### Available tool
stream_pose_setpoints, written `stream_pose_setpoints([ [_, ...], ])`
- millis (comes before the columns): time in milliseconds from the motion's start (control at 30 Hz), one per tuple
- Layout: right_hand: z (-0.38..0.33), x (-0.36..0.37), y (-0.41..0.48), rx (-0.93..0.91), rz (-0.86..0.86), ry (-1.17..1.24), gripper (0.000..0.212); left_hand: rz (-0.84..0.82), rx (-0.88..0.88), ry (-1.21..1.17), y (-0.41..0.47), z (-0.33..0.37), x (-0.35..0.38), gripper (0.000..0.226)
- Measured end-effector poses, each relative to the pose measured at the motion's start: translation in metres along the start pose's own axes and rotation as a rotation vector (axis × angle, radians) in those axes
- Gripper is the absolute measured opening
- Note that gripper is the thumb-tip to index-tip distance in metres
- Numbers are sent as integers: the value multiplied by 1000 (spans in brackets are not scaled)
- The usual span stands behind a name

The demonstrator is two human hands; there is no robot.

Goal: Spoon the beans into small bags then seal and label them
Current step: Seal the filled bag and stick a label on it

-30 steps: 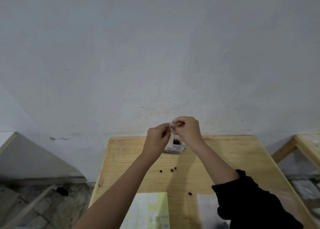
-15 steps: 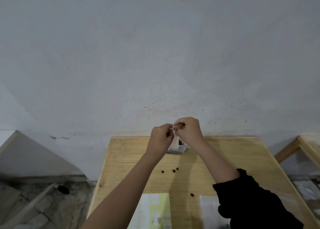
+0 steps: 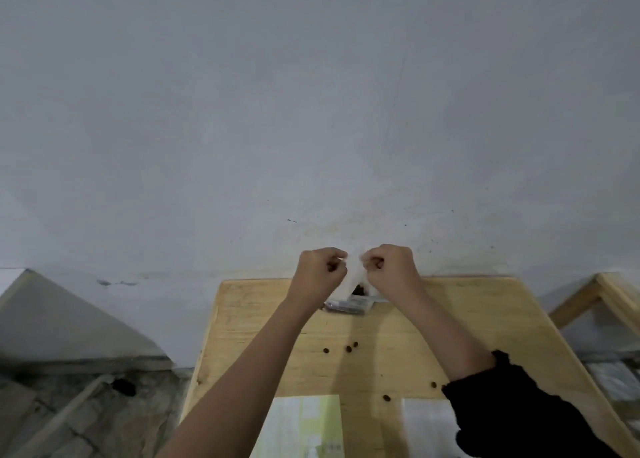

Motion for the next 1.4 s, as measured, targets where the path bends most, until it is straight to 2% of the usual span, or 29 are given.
stream_pose_setpoints([
  [67, -2, -5, 2, 18, 37, 48, 15, -44, 30, -71, -1, 9, 4, 21],
  [133, -3, -13, 7, 33, 58, 96, 14, -135, 37, -191, -4, 18, 8, 31],
  [200, -3, -22, 11, 54, 42, 134, 15, -283, 49, -236, -6, 21, 15, 62],
  [267, -6, -27, 14, 69, -25, 185, 15, -435, 92, -114, -9, 22, 22, 104],
  [300, -8, -29, 14, 75, -71, 217, 15, -473, 130, -40, -10, 21, 25, 118],
  [367, -12, -29, 14, 70, -161, 258, 15, -470, 211, 83, -8, 19, 28, 131],
  [500, -17, -31, 14, 20, -231, 228, 14, -296, 298, 126, -5, 23, 25, 126],
  [633, -16, -37, 18, -91, -135, 17, 16, -163, 360, 125, -4, 25, 19, 109],
  [800, -19, -34, 6, -141, -39, 165, 14, -71, 306, 118, -1, 24, 16, 107],
  [933, -16, -18, 6, -40, -192, 21, 15, 44, 487, 117, -6, 39, 12, 82],
  [1000, -16, -13, 8, 4, -242, -24, 30, 33, 502, 109, -9, 43, 13, 74],
  [1100, -17, -13, 10, 14, -246, -31, 41, -21, 462, 133, -6, 30, 18, 81],
  [1300, -13, -4, 11, 67, -364, -108, 31, -111, 421, 142, -5, 17, 18, 85],
  [1400, -12, 1, 13, 113, -329, -65, 44, -127, 413, 114, -6, 14, 19, 82],
])
Point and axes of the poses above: each hand's wrist, its own y-axis towards the middle knuckle, its own x-axis out of the palm, z = x × y, the point moved 5 cm from there along y, towards the middle knuckle, and after that the axes turned 6 degrees about x, right-handed, at the moved point
